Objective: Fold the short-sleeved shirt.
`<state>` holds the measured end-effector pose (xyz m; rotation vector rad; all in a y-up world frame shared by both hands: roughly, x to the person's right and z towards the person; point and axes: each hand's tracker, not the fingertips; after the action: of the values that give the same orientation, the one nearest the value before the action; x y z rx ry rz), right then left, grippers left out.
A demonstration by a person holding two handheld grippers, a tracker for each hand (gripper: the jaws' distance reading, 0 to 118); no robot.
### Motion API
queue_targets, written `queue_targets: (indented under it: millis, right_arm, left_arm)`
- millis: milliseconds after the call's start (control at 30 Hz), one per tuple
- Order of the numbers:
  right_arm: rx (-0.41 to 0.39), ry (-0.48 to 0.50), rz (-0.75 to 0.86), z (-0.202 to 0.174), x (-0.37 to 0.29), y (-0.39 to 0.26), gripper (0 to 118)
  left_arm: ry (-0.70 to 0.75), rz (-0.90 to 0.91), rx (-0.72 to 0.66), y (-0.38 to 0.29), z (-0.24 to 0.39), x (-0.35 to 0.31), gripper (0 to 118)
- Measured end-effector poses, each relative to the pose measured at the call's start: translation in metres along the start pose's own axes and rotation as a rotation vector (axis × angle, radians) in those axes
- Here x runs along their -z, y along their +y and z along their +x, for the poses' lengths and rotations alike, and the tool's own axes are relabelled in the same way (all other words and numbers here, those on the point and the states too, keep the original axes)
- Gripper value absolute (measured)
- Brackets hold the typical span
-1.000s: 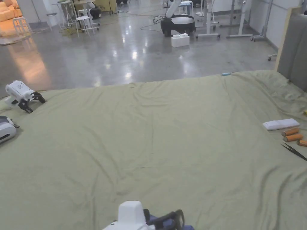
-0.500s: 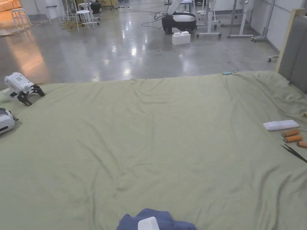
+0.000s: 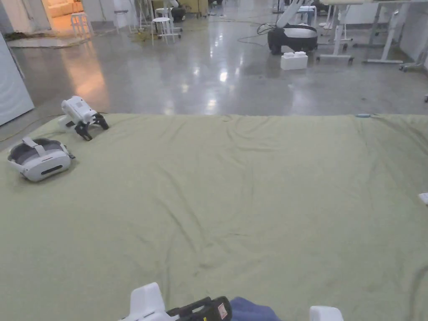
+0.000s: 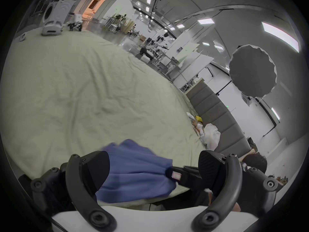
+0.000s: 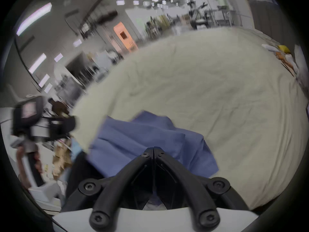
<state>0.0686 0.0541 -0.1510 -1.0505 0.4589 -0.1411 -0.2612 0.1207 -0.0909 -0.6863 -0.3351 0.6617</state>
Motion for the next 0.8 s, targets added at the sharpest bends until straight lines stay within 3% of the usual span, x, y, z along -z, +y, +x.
queue_targets:
  millis: [33, 133, 233, 367, 400, 433, 467, 500, 700, 800]
  right_arm:
    - [0.005, -0.076, -0.070, 0.004, 0.013, 0.002, 0]
    - [0.071, -0.015, -0.049, 0.011, 0.003, 0.007, 0]
    - [0.013, -0.033, -0.048, 0.006, 0.005, 0.004, 0]
    - [0.057, -0.019, -0.031, 0.012, 0.005, -0.001, 0]
    - [0.063, -0.016, -0.027, 0.013, 0.005, -0.002, 0]
    - [0.068, -0.013, -0.021, 0.014, 0.005, -0.003, 0]
    - [0.074, -0.012, -0.015, 0.014, 0.003, -0.004, 0]
    - [0.081, -0.008, -0.008, 0.014, 0.002, -0.005, 0]
    - [0.092, 0.081, 0.094, 0.008, -0.031, -0.006, 0]
    - [0.095, 0.072, 0.111, 0.009, -0.045, -0.007, 0]
  left_arm:
    - [0.026, -0.024, -0.046, -0.001, -0.015, 0.000, 110]
    - [0.029, -0.110, -0.138, -0.009, -0.047, 0.012, 110]
    - [-0.029, -0.191, -0.217, -0.019, -0.067, 0.040, 110]
    - [-0.034, -0.270, -0.251, -0.026, -0.075, 0.082, 105]
    - [-0.035, -0.275, -0.236, -0.027, -0.073, 0.087, 102]
    - [-0.041, -0.273, -0.233, -0.023, -0.069, 0.089, 82]
    - [-0.039, -0.275, -0.240, -0.019, -0.068, 0.089, 52]
    - [-0.016, -0.269, -0.249, -0.017, -0.065, 0.090, 38]
    - [-0.065, -0.219, -0.225, 0.015, -0.063, 0.055, 32]
    - [0.060, -0.140, -0.115, 0.068, -0.095, -0.002, 33]
